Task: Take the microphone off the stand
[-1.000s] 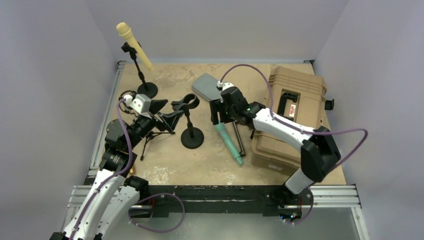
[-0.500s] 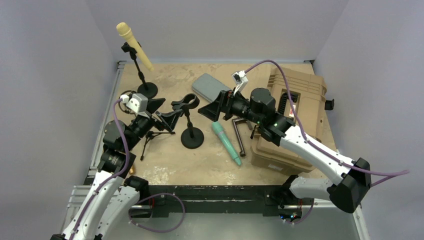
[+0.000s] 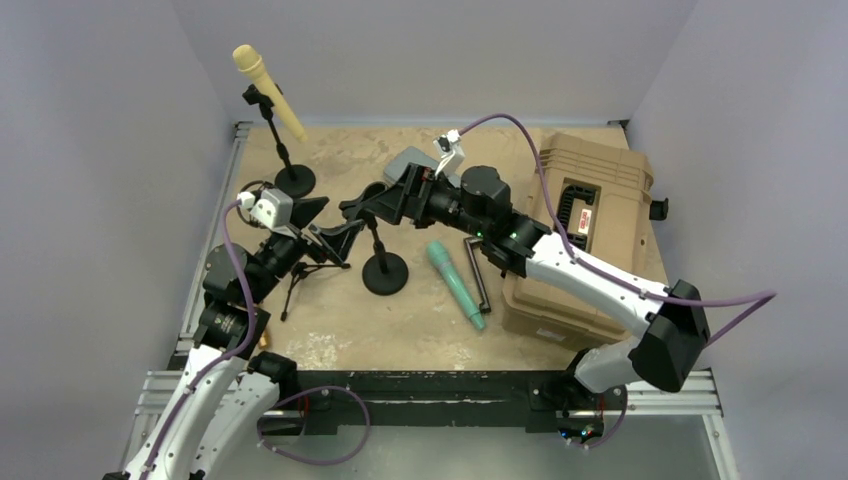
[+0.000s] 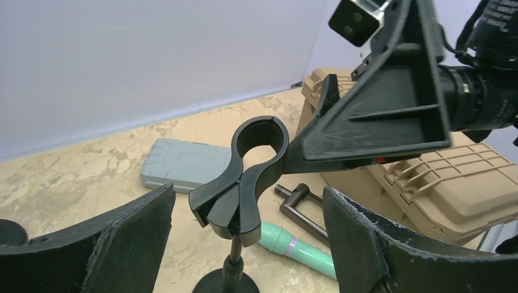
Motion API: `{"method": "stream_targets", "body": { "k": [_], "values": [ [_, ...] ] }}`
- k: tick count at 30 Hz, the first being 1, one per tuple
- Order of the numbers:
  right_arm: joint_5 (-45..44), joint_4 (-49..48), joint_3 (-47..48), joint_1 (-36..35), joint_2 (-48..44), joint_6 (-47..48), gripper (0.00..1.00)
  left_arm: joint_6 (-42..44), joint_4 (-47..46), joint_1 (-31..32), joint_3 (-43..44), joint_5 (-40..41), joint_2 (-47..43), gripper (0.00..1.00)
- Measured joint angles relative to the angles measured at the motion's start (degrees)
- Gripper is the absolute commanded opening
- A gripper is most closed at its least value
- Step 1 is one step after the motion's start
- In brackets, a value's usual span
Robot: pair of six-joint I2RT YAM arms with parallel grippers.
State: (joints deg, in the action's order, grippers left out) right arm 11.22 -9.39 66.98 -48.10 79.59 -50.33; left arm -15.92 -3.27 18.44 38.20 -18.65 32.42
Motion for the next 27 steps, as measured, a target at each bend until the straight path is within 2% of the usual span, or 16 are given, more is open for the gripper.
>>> {"method": "stream_targets", "body": {
  "k": [5, 6, 11, 18, 24, 27],
  "values": [
    [-2.2, 1.4, 2.0, 0.0, 3.2, -1.1, 0.93, 0.0, 0.1, 0.0, 0.0, 0.0, -0.3, 0.88],
    [-2.8, 1.7, 2.0, -0.1, 3.4, -1.2, 0.91, 0.0, 0.1, 0.0, 0.0, 0.0, -0.3, 0.88],
    [-3.9, 2.1, 2.5, -0.4, 5.4, -1.6, 0.67, 0.0, 0.4, 0.0, 0.1, 0.0, -0.3, 0.87],
    [-2.9, -0.1, 3.9, -0.6, 8.7, -3.4, 0.6, 0.0, 0.8, 0.0, 0.2, -0.1, -0.3, 0.87],
    [-3.1, -1.1, 3.8, -0.6, 8.8, -4.1, 0.43, 0.0, 0.9, 0.0, 0.2, -0.1, -0.2, 0.87],
    [-3.3, -3.1, 1.9, -0.6, 8.1, -4.8, 0.38, 0.0, 0.9, 0.0, 0.2, 0.0, -0.2, 0.87]
  ]
}}
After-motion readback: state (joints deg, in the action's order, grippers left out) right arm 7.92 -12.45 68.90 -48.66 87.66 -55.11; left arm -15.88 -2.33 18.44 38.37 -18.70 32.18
